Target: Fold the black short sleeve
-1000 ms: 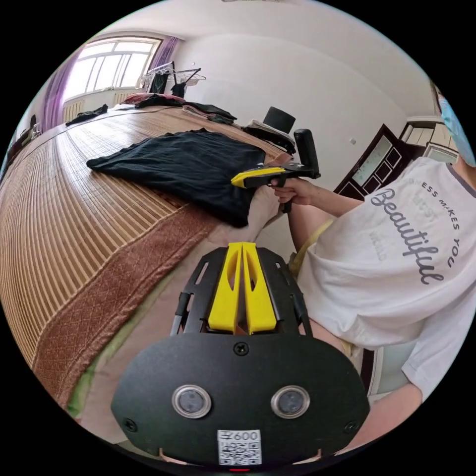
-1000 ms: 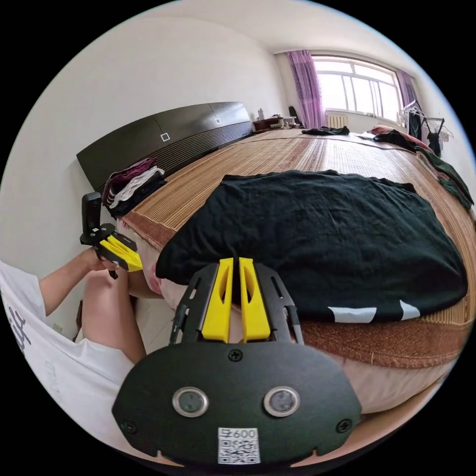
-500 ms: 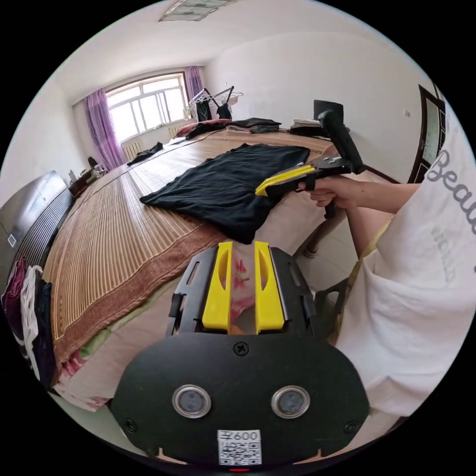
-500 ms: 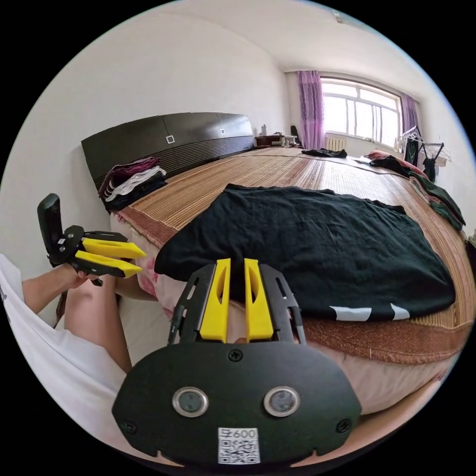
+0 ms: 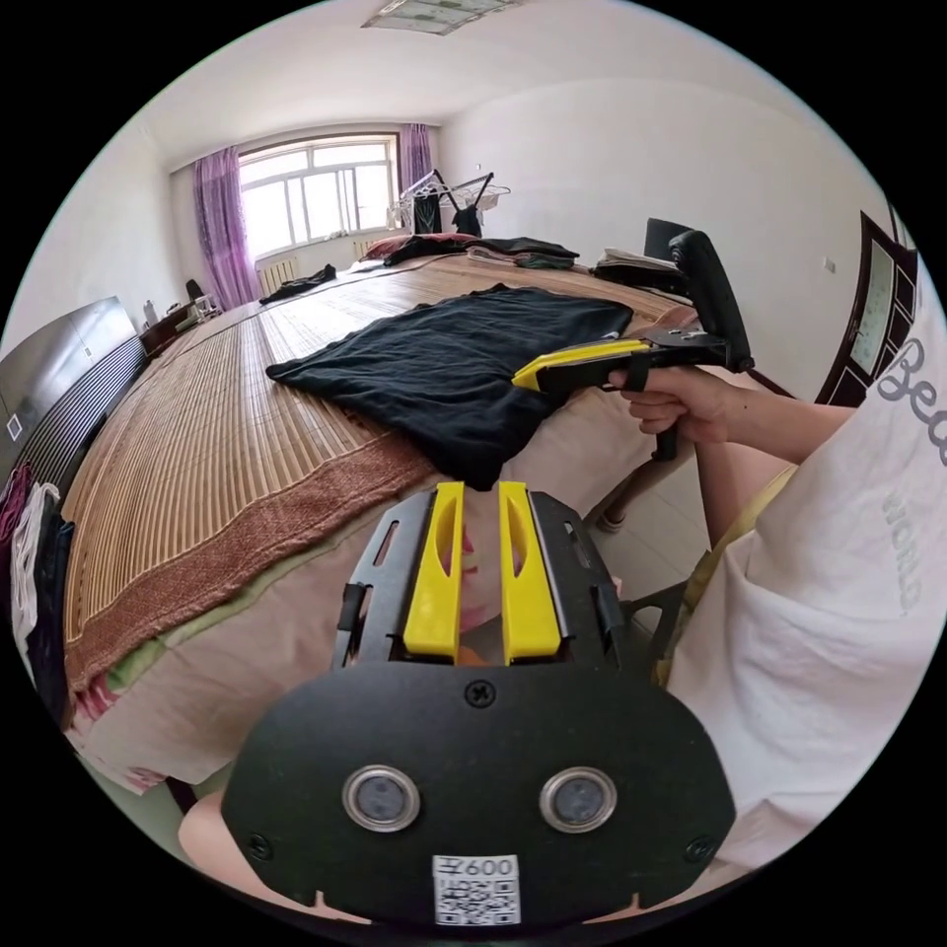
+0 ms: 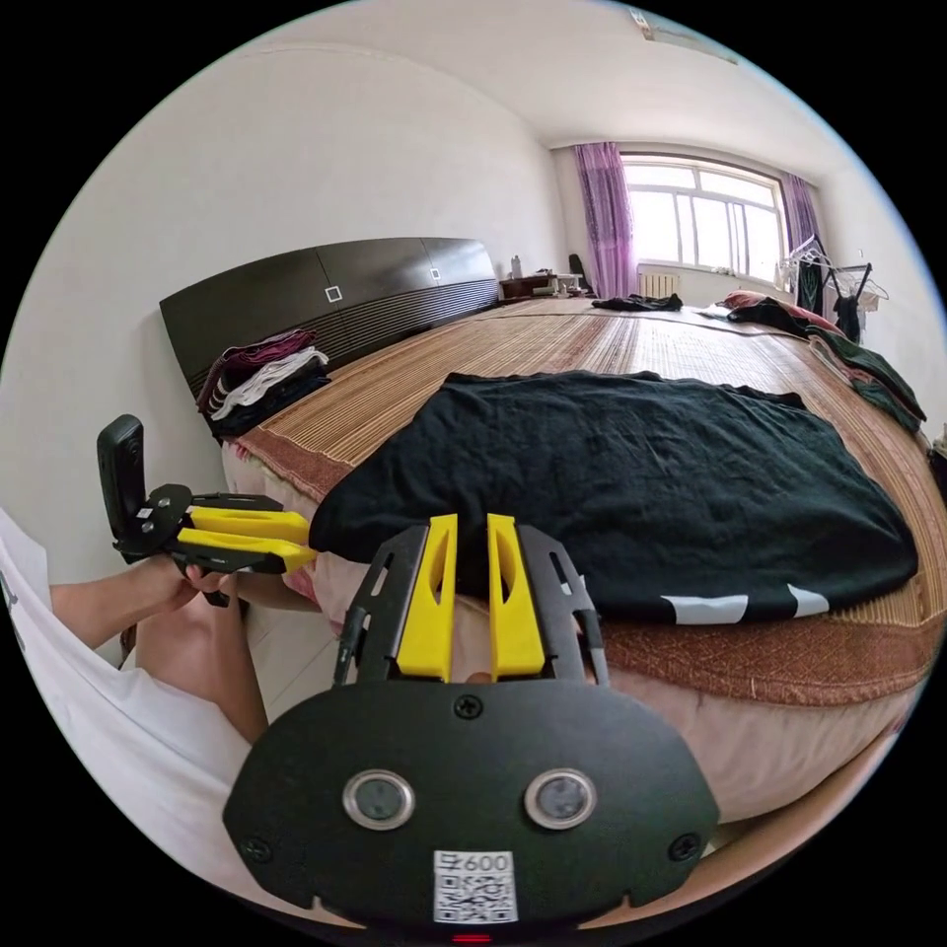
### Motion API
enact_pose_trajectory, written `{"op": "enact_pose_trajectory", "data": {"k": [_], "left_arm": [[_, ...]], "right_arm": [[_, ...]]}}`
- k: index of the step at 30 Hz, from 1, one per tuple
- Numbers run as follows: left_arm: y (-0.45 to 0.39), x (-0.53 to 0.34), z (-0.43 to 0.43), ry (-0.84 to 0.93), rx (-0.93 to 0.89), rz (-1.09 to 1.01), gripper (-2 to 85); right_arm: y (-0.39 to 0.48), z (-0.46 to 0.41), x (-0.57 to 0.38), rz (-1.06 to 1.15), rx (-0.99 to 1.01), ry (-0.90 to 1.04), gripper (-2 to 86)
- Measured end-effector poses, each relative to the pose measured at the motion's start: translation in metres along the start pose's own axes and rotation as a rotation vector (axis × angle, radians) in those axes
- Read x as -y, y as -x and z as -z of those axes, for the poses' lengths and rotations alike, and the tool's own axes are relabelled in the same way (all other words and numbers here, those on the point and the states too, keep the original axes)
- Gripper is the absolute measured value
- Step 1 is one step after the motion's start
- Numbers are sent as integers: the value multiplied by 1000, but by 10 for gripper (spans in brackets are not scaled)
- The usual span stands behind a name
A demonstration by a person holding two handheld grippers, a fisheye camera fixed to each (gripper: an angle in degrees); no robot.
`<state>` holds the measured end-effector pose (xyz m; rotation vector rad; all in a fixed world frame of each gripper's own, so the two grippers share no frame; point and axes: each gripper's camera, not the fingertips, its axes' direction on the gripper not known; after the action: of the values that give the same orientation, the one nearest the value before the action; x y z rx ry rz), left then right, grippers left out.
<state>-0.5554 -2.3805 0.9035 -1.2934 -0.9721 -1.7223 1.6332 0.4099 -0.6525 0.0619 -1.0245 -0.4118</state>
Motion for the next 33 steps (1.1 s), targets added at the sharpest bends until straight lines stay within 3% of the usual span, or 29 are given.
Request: {"op": "enact_pose_trajectory", "data": {"k": [9,16,20,27,33], "left_arm": [[-22,27,17,27,88,-156,15],[-3,69,88,83,139,-358,11],[16,95,108,117,119,-362,15],[81,151,165,103,86,-98,59],[216,187,245,-53,-318,423,118]], "right_arm": [[-41,-10,-16,-9,8,-14,164],[-57,-20,-34,53,-24,-7,163],[-71,-22,-47,43,-6,-21,163],[-66,-11,-73,98,-38,-71,160],[-66,15,-98,117,43,-189,157]]}}
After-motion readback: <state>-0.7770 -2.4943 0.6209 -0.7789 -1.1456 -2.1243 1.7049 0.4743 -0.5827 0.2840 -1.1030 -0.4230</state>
